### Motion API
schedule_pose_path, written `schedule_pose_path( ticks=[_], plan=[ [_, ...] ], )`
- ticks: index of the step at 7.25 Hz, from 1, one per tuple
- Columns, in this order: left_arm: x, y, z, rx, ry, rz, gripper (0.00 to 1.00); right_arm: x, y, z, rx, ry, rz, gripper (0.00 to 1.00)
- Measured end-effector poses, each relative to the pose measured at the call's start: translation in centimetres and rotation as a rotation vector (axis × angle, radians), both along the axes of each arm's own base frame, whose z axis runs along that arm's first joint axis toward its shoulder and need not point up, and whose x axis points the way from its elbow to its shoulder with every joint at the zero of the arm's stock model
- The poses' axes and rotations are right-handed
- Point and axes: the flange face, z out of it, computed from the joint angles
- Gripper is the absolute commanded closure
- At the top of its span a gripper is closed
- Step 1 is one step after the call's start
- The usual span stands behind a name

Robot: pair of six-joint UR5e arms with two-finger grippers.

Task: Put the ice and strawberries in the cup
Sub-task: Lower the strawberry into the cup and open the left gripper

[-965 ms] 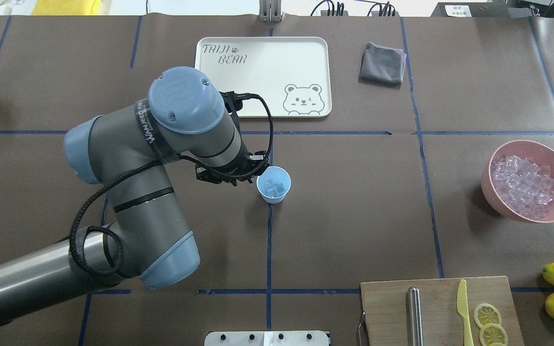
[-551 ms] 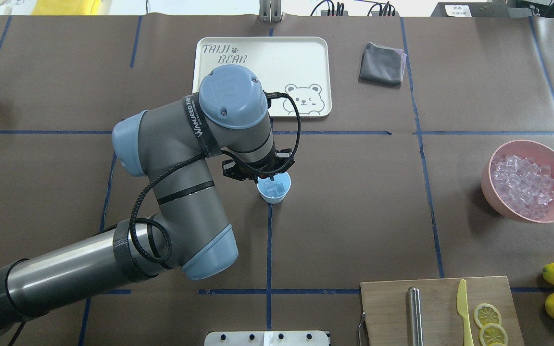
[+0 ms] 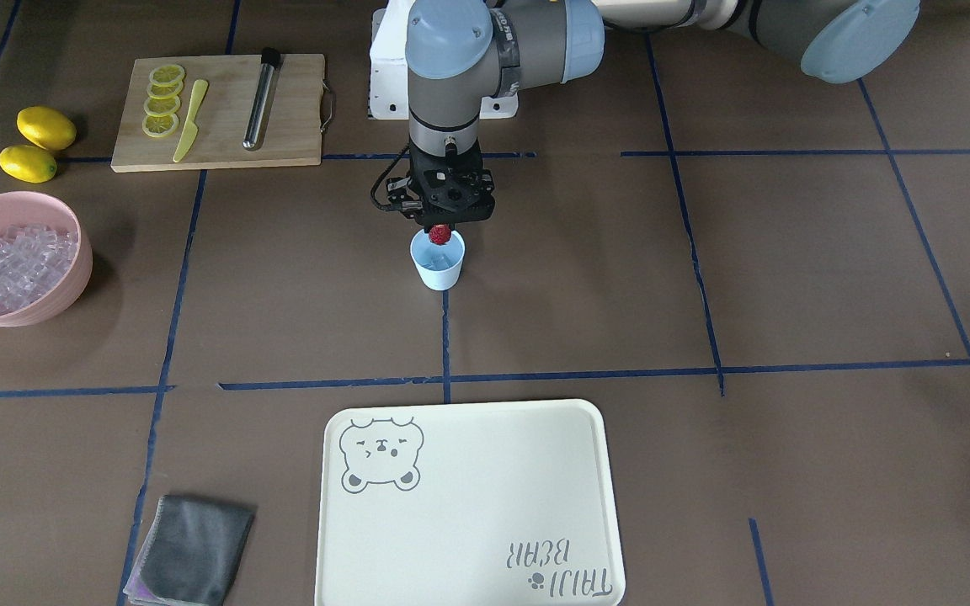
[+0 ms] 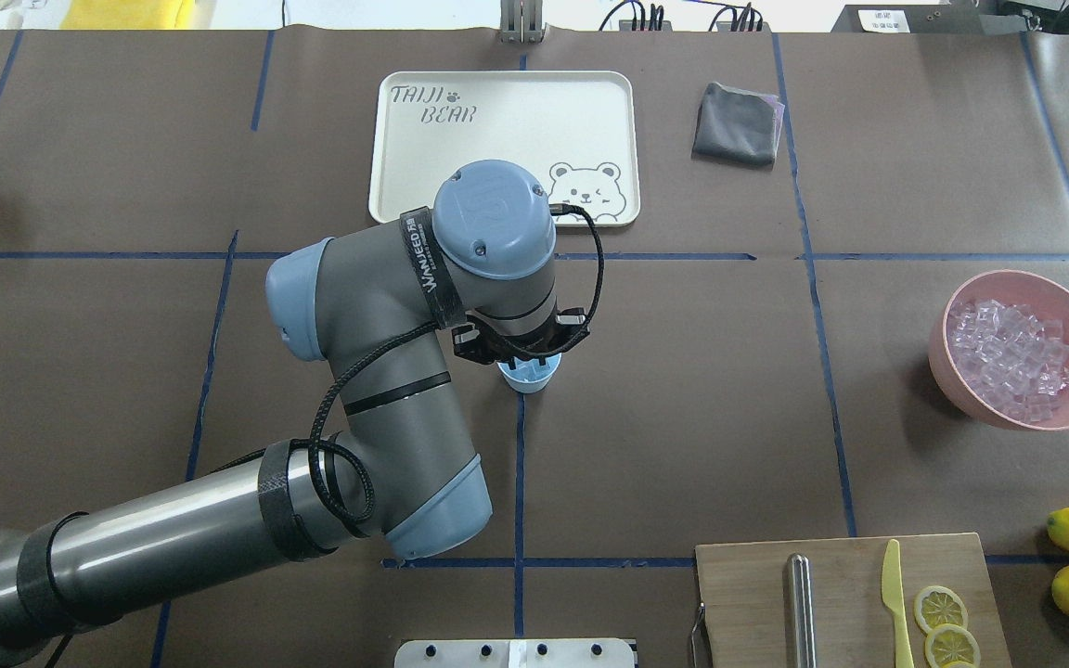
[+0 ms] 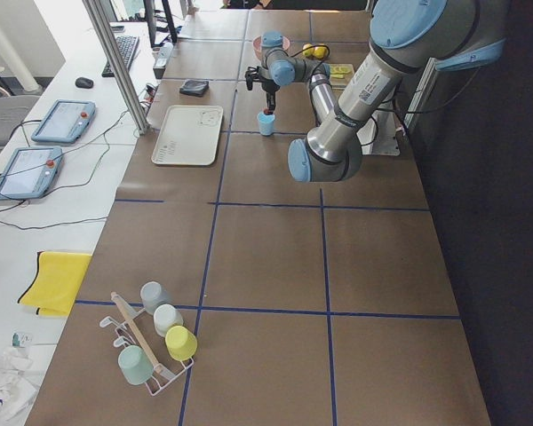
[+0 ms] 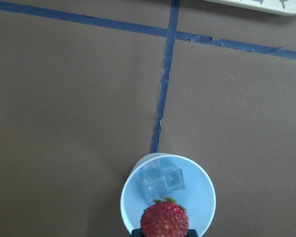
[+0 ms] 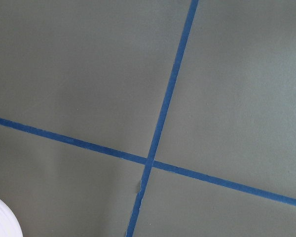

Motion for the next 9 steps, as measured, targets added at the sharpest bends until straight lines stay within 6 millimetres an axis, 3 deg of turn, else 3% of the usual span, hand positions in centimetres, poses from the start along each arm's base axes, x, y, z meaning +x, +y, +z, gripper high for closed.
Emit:
schedule_pose_path(
  ticks=[1, 2, 9],
  plan=[
    [0.07, -0.03, 0.01, 0.001, -0.001, 0.0, 0.29, 0.0, 0.03, 0.03, -0.001, 0.0, 0.0, 0.0],
    [0.14, -0.04, 0.05, 0.001, -0.002, 0.0, 0.0, 0.0, 0.04, 0.05, -0.002, 0.0, 0.0, 0.0],
    [-0.5, -0.78, 0.21, -0.013, -0.006, -0.025, 0.0, -0.02, 0.04, 0.01, -0.002, -0.003, 0.001, 0.0]
  ],
)
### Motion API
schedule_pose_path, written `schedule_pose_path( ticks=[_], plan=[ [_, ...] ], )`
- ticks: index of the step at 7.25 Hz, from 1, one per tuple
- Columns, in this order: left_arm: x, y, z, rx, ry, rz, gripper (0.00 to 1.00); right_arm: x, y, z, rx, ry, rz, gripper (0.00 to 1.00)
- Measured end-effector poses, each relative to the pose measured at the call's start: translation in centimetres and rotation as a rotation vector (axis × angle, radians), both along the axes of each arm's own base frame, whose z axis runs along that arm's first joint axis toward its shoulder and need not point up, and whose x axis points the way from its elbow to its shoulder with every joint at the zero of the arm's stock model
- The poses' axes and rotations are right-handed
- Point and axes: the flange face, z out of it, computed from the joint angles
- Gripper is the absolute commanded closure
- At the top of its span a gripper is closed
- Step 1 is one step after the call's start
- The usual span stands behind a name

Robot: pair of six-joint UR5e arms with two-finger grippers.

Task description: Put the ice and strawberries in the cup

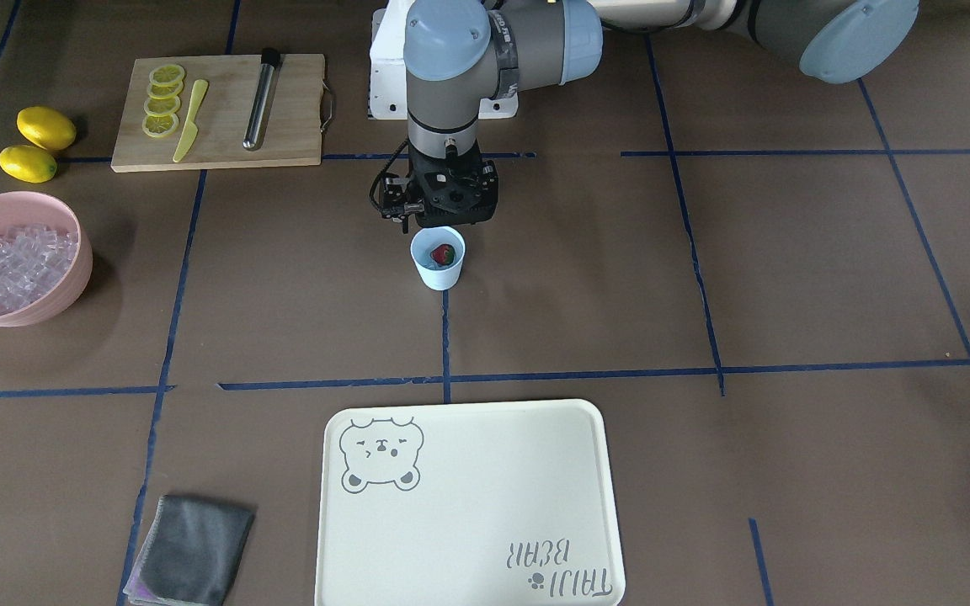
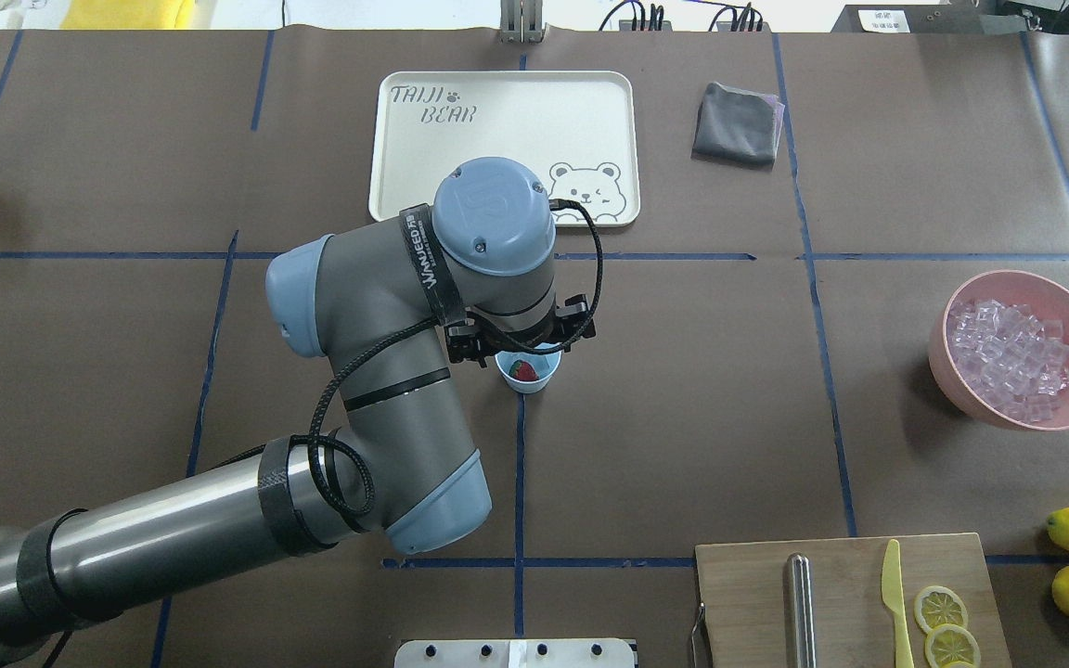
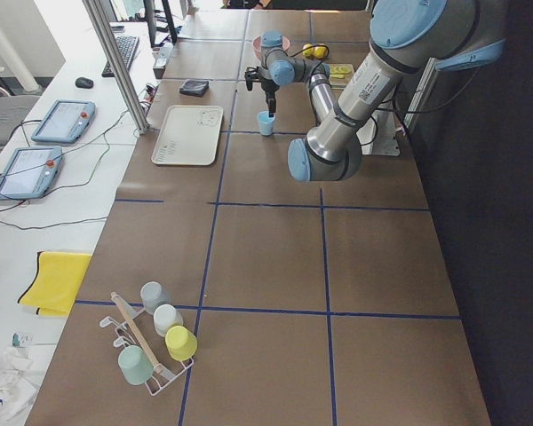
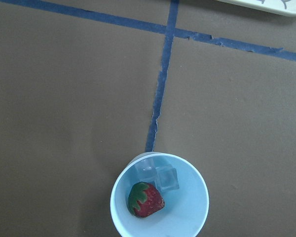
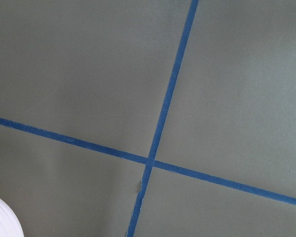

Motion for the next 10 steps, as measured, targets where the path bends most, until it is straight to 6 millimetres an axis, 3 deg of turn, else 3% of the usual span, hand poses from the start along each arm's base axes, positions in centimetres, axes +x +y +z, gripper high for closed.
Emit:
schedule_pose_path(
  ticks=[2, 3, 4, 9, 10],
  plan=[
    [-3.1, -2.7, 1.3, 0.044, -0.039, 0.009, 0.0, 0.0, 0.0, 0.1, -0.002, -0.002, 0.001, 0.0],
    [-6.2, -4.2, 2.3, 0.071, -0.075, 0.031, 0.0, 0.0, 0.0, 0.0, -0.002, -0.004, 0.001, 0.0],
    [-10.2, -5.5, 4.1, 0.084, -0.1, 0.064, 0.0, 0.0, 0.0, 0.0, -0.002, -0.006, 0.001, 0.0],
    [-32.9, -12.5, 17.2, 0.085, -0.187, 0.243, 0.0, -0.1, -0.1, -0.2, 0.003, -0.007, 0.0, 0.0],
    [-37.4, -13.4, 20.6, 0.083, -0.195, 0.274, 0.0, 0.0, -0.2, -0.3, 0.005, -0.007, 0.0, 0.0]
  ],
)
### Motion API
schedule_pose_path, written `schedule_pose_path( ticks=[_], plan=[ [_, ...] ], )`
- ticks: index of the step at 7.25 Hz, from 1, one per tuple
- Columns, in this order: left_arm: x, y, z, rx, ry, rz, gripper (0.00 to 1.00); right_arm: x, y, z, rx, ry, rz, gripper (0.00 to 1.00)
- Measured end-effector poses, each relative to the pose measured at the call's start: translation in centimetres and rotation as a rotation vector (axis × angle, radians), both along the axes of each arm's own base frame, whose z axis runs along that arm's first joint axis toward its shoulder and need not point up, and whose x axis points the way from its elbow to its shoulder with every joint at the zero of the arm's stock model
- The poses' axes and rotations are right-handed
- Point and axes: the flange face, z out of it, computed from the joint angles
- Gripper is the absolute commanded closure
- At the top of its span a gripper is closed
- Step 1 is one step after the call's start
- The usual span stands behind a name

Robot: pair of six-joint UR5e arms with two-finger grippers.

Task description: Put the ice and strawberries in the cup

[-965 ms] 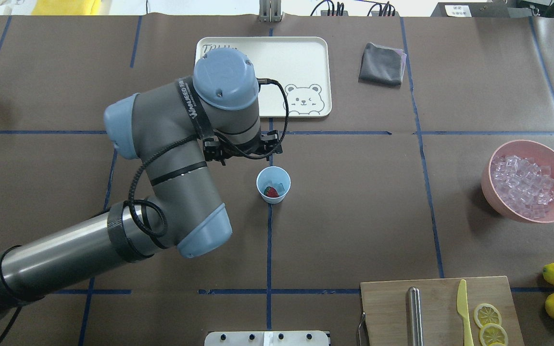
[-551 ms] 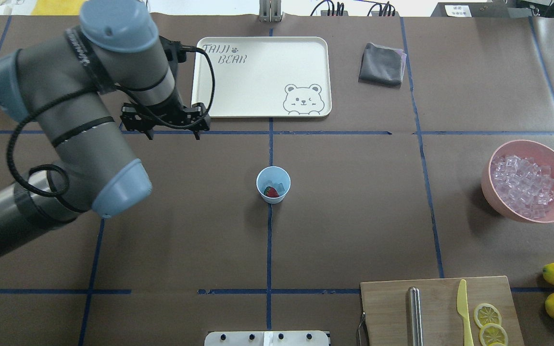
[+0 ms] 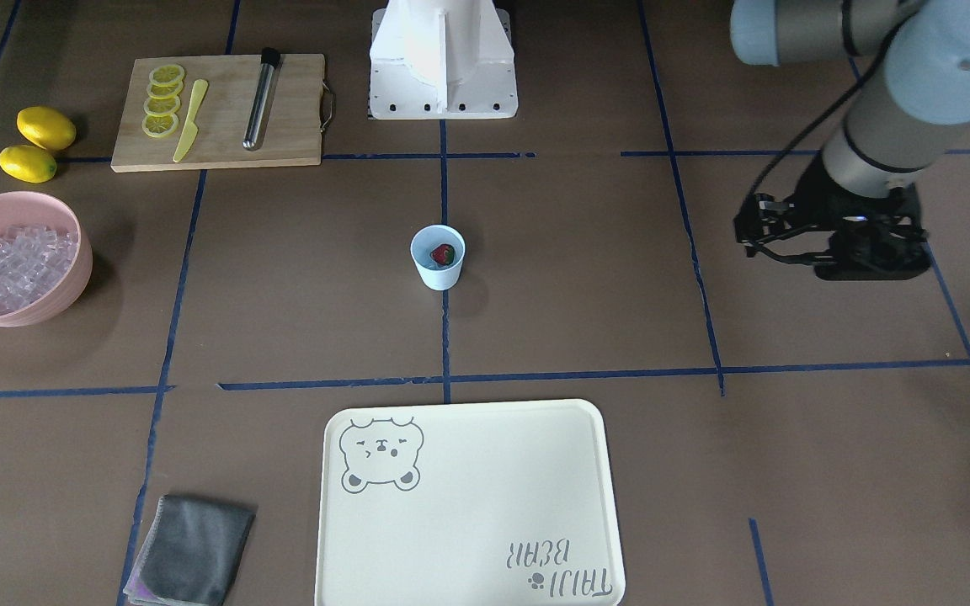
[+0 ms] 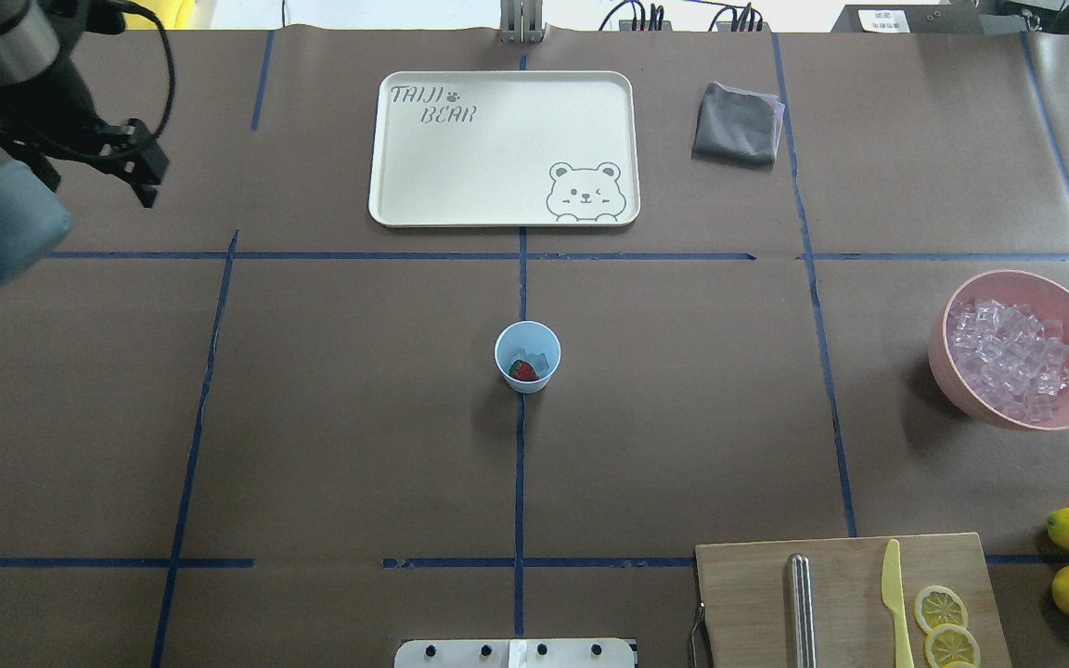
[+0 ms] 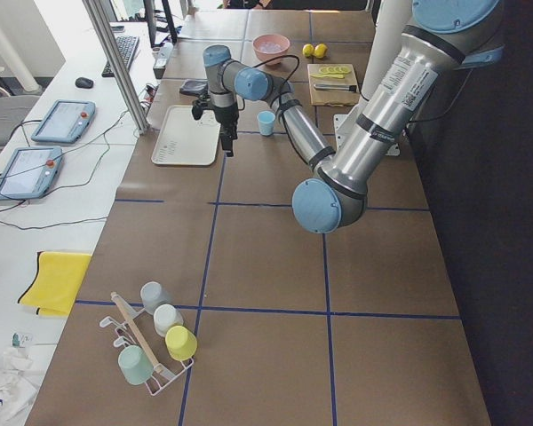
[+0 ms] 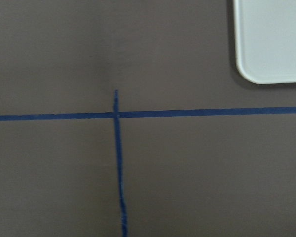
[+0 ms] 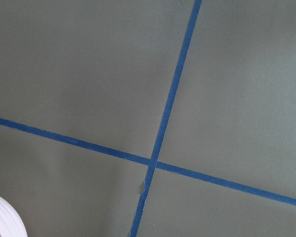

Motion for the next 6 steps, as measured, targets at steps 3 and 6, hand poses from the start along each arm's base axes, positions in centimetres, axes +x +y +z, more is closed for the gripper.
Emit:
schedule_pose_path(
  ticks=[3, 6],
  plan=[
    [-12.9, -0.1, 11.5, -0.029, 0.044, 0.062, 0.0, 0.0, -0.2, -0.3, 0.007, 0.0, 0.0, 0.0],
    [-19.2, 0.2, 22.3, -0.1, 0.062, 0.056, 0.0, 0.0, -0.3, -0.5, 0.011, -0.002, 0.0, 0.0]
  ],
)
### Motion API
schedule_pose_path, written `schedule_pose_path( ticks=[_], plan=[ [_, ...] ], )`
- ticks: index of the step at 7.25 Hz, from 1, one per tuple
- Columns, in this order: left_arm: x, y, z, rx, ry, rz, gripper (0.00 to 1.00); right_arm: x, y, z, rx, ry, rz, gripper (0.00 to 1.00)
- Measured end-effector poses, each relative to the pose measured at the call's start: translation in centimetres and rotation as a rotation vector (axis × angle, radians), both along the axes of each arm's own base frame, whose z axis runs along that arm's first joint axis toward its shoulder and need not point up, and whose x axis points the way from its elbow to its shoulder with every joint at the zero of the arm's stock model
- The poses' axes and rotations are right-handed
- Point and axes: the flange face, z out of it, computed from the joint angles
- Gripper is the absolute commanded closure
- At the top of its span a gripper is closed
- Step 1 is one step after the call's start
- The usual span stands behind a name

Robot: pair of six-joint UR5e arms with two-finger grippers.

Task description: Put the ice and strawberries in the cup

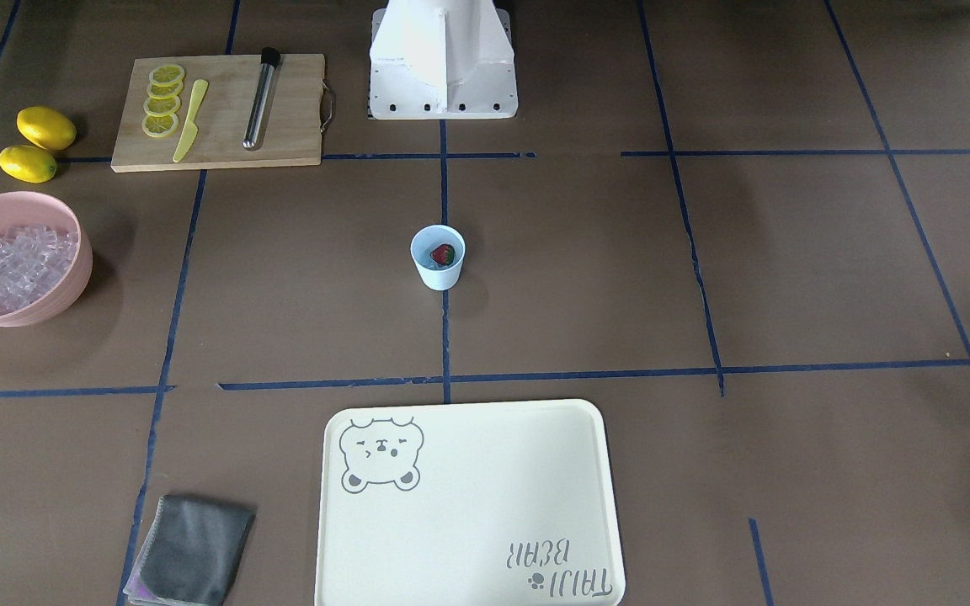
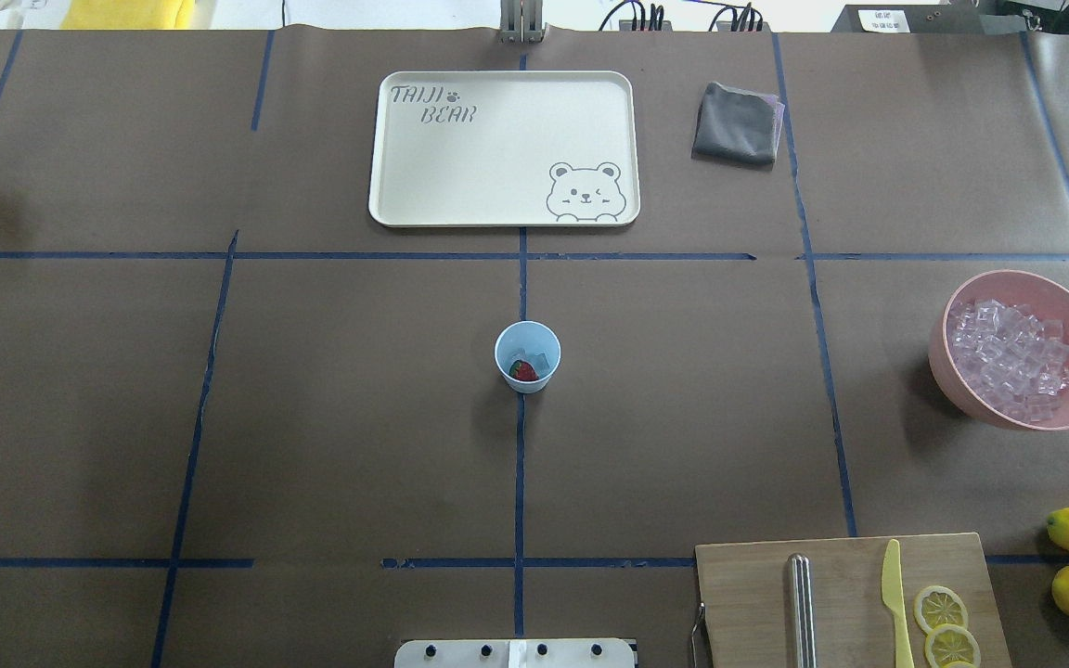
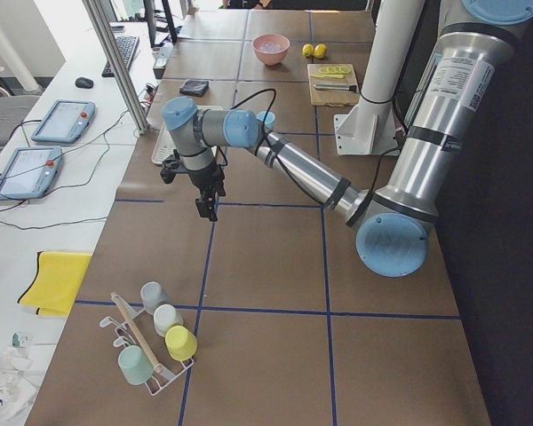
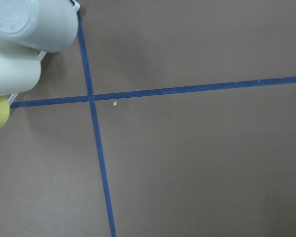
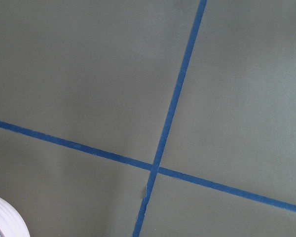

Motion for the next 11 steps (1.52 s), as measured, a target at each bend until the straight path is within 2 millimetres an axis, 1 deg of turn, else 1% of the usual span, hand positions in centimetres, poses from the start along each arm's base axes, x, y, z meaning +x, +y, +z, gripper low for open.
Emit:
schedule_pose_path(
  ticks=[1, 2, 4, 5, 6, 7, 8, 9, 10, 11],
  plan=[
    [-0.5, 0.3, 2.7, -0.01, 0.027, -0.011, 0.0, 0.0, 0.0, -0.1, 0.001, -0.002, 0.0, 0.0],
    [-0.7, 0.4, 4.8, -0.013, 0.044, -0.017, 0.0, 0.0, -0.1, -0.2, 0.002, -0.002, 0.0, 0.0],
    [-1.0, 0.2, 9.0, -0.008, 0.055, -0.022, 0.0, 0.0, -0.1, -0.2, 0.003, -0.003, 0.0, 0.0],
    [-1.1, 0.1, 10.5, -0.004, 0.057, -0.023, 0.0, 0.0, -0.1, -0.2, 0.003, -0.003, 0.0, 0.0],
    [-1.3, 0.1, 11.0, 0.001, 0.058, -0.025, 0.0, 0.0, -0.1, -0.1, 0.001, -0.005, 0.0, 0.0],
    [-1.8, 0.1, 11.2, 0.004, 0.06, -0.034, 0.0, -0.1, 0.0, 0.0, -0.002, -0.01, 0.0, 0.0],
    [-3.1, 0.3, 11.5, 0.009, 0.063, -0.047, 0.0, -0.1, 0.2, 0.2, -0.007, -0.018, 0.0, 0.0],
    [-4.8, 0.6, 11.8, 0.018, 0.067, -0.061, 0.0, -0.1, 0.5, 0.5, -0.015, -0.033, 0.002, 0.0],
    [-6.3, 0.9, 11.8, 0.023, 0.069, -0.078, 0.0, 0.1, 1.2, 1.1, -0.031, -0.058, 0.008, 0.0],
    [-7.0, 1.0, 11.7, 0.026, 0.07, -0.088, 0.0, 0.7, 2.3, 2.2, -0.055, -0.089, 0.021, 0.0]
  ],
)
